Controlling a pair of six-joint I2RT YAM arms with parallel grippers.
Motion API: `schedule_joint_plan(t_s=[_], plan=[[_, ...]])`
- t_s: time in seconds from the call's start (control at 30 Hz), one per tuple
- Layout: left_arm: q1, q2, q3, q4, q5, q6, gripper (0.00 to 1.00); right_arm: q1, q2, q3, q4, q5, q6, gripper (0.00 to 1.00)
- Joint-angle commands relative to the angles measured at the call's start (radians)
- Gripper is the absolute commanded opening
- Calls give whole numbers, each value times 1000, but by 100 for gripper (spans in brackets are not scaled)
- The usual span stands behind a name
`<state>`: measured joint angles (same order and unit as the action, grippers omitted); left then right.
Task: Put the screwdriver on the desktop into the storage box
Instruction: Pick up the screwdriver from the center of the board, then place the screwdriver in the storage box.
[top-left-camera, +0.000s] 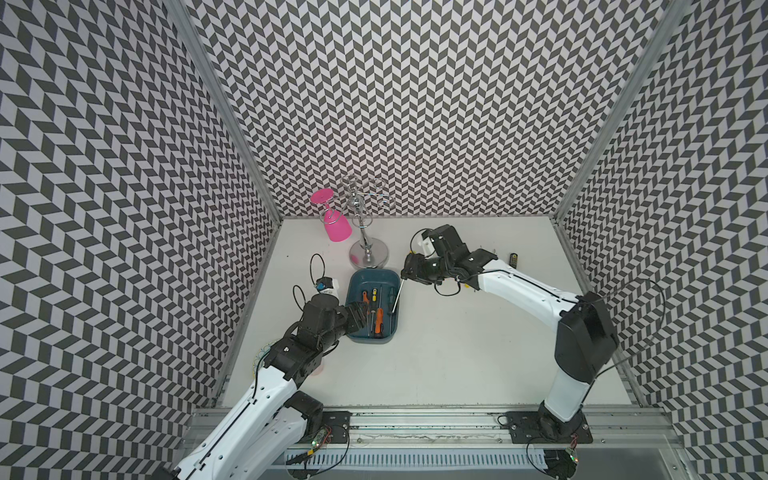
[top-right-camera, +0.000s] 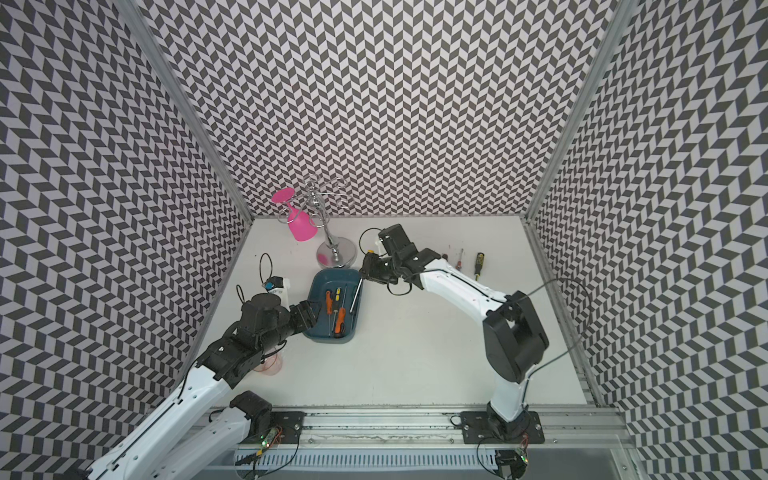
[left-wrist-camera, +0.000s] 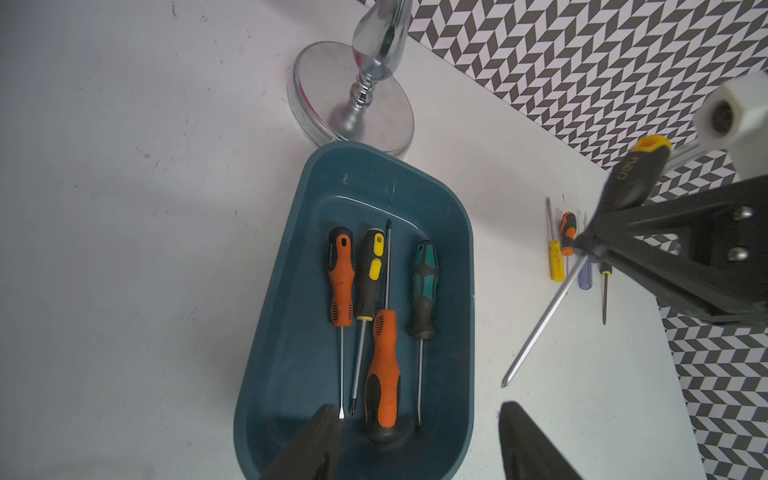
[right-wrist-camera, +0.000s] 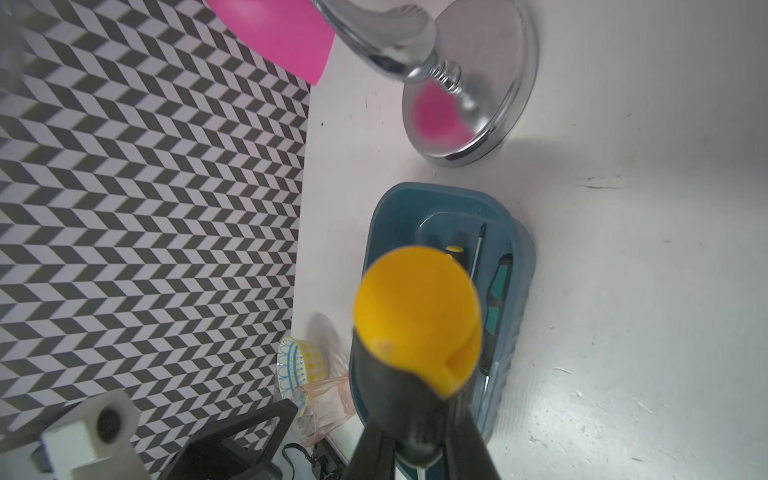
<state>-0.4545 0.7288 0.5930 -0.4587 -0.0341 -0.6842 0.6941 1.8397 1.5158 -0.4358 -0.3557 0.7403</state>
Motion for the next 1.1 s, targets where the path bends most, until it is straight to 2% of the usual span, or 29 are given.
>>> schedule_joint_plan(t_s=[0.0, 0.27, 0.8, 0.93, 1.07], plan=[[11, -17, 19, -25, -18, -10, 64, 35, 80, 76, -37, 24, -28, 0], [16, -23, 7, -15, -7, -11, 64, 71, 208, 179, -89, 70, -32, 0], [22, -28, -5, -5, 0, -14, 64, 88, 310, 202, -86, 58, 14, 0], [22, -28, -6, -5, -3, -15, 64, 87, 320, 204, -87, 67, 26, 3], [22, -28, -7, -6, -3, -15, 64, 86, 336, 219, -99, 67, 30, 11]])
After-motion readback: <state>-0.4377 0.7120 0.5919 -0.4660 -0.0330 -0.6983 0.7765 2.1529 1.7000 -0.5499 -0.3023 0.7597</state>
